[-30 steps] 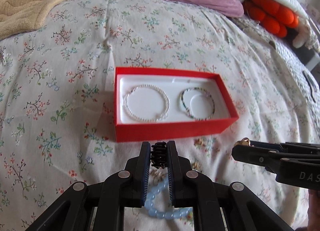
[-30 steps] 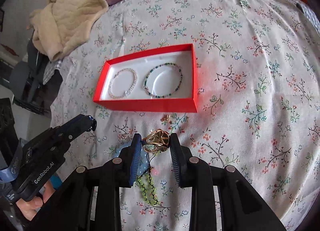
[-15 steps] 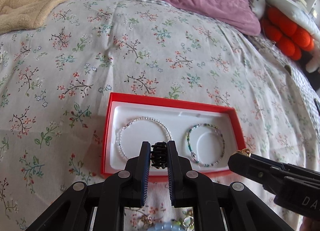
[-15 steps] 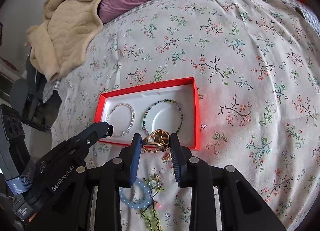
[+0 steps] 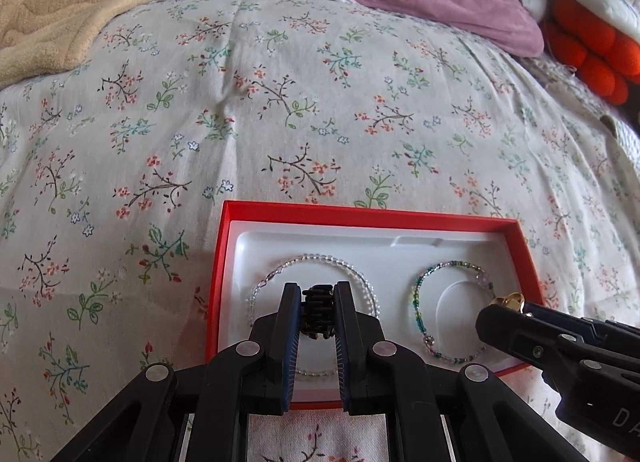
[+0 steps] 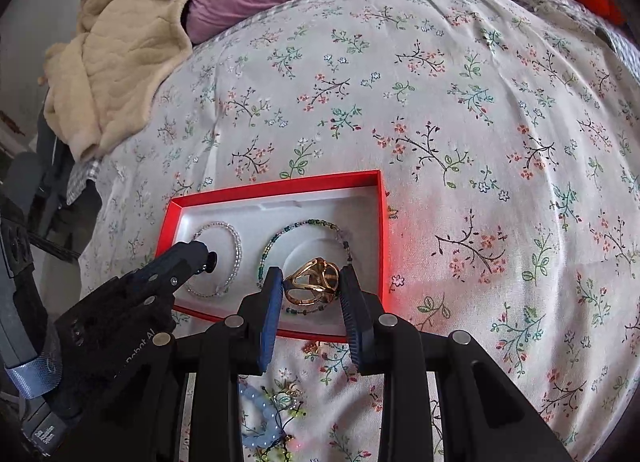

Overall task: Organize jewelry
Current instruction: 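Lower clip onto silver bracelet with left tool while right tool drops ring onto green bracelet, then withdraw both open tools from the box back to the jewelry pile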

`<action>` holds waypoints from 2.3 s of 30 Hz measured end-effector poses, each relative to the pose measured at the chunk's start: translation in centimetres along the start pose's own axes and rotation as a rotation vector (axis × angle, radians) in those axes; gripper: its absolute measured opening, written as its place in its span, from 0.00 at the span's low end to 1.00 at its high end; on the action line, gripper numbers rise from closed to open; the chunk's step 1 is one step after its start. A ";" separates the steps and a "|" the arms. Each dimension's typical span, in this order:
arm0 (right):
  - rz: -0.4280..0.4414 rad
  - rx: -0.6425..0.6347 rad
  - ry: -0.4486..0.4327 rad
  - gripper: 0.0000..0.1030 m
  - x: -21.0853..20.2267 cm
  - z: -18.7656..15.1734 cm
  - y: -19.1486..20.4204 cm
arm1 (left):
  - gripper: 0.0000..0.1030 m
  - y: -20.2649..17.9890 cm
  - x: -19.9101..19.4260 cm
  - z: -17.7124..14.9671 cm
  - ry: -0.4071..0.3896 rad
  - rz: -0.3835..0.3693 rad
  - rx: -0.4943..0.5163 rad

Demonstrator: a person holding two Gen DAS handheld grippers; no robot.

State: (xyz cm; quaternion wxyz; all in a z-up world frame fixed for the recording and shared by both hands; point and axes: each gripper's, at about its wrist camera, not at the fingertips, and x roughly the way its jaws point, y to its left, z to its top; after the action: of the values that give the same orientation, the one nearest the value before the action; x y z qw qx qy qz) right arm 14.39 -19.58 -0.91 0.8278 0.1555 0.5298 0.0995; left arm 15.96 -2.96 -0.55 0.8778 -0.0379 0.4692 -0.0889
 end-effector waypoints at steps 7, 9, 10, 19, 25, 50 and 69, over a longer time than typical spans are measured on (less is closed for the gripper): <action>0.002 0.005 -0.005 0.30 0.2 0.2 -0.1 | 0.13 -0.5 -0.3 -0.1 -0.009 0.006 0.022; 0.016 0.020 -0.008 0.31 0.1 0.3 -0.3 | 0.21 -0.6 -0.4 -0.1 -0.007 0.009 0.025; 0.024 0.026 -0.010 0.32 0.0 0.4 -0.4 | 0.25 -0.6 -0.5 -0.1 -0.007 0.009 0.025; 0.029 0.026 -0.040 0.44 -2.1 0.1 -0.5 | 0.42 -0.8 -1.7 -0.5 -0.014 0.022 0.053; 0.024 0.012 -0.058 0.54 -3.8 -0.4 -0.7 | 0.57 -0.9 -3.0 -1.2 -0.024 0.031 0.090; -0.129 -0.135 0.033 0.81 -5.9 -6.4 -0.3 | 0.94 0.6 -6.4 -5.9 0.088 0.052 0.110; -0.250 -0.265 0.060 1.00 -5.4 -10.6 -1.9 | 0.99 4.0 -5.9 -9.5 0.142 0.095 0.164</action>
State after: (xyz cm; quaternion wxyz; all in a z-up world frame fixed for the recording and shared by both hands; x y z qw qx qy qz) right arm 2.53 -21.53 -1.17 0.8308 -0.0253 0.5516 0.0692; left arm 5.30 2.23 -1.63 0.8456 0.0630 0.5227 -0.0878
